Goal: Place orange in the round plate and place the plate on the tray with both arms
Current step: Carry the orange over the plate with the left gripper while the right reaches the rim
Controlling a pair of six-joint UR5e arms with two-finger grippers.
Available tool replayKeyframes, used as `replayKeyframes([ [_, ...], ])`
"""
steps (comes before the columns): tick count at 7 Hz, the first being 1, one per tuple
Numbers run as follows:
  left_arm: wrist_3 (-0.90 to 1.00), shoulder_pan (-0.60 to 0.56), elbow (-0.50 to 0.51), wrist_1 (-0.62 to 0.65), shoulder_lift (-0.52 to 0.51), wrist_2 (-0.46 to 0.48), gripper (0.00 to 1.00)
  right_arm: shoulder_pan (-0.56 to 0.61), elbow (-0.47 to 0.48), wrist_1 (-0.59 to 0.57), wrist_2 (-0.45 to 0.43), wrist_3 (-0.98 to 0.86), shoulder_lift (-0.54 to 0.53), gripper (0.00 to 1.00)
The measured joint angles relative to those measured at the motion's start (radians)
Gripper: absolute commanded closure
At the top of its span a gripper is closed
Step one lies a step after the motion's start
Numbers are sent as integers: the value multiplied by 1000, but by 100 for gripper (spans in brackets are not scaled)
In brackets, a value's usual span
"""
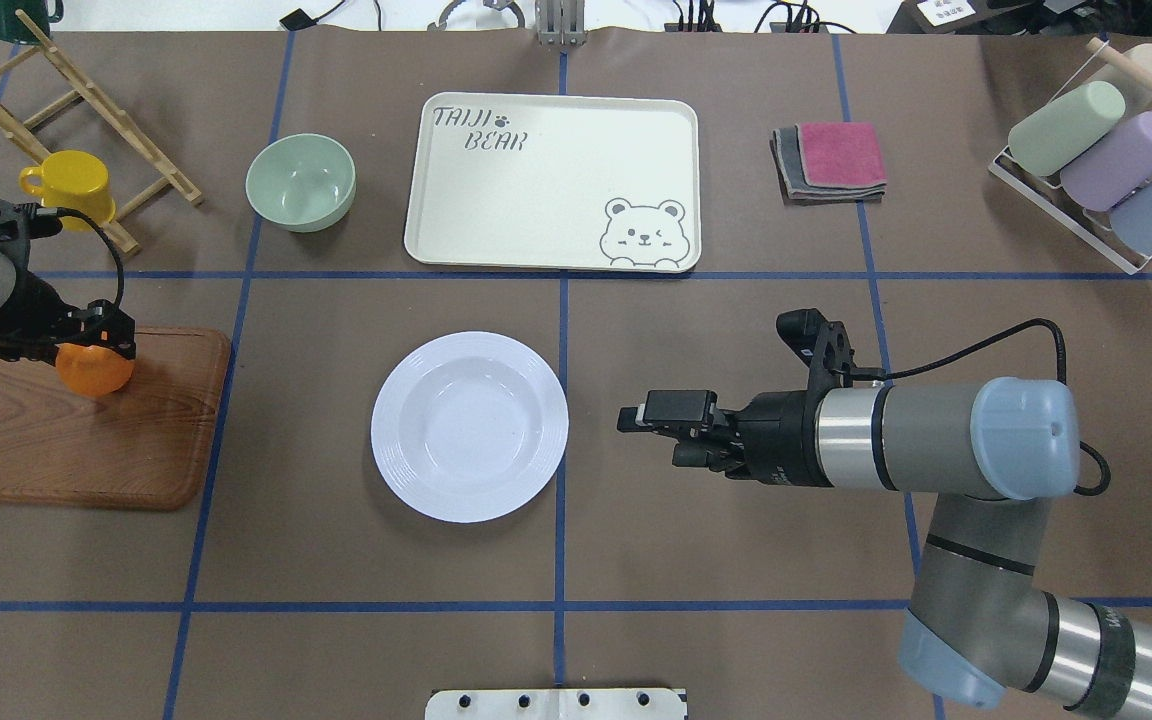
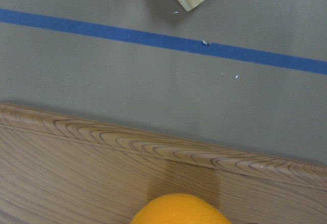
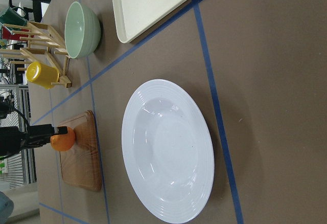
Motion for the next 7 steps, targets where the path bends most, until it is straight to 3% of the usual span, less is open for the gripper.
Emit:
replayKeyframes([
  [3,-171,23,-34,37,-112,-9,21,-4,-44,9,-25,26,63,2],
  [7,-389,166,-118,290,-359,39,21,-12,-178,17,-106,23,161,2],
])
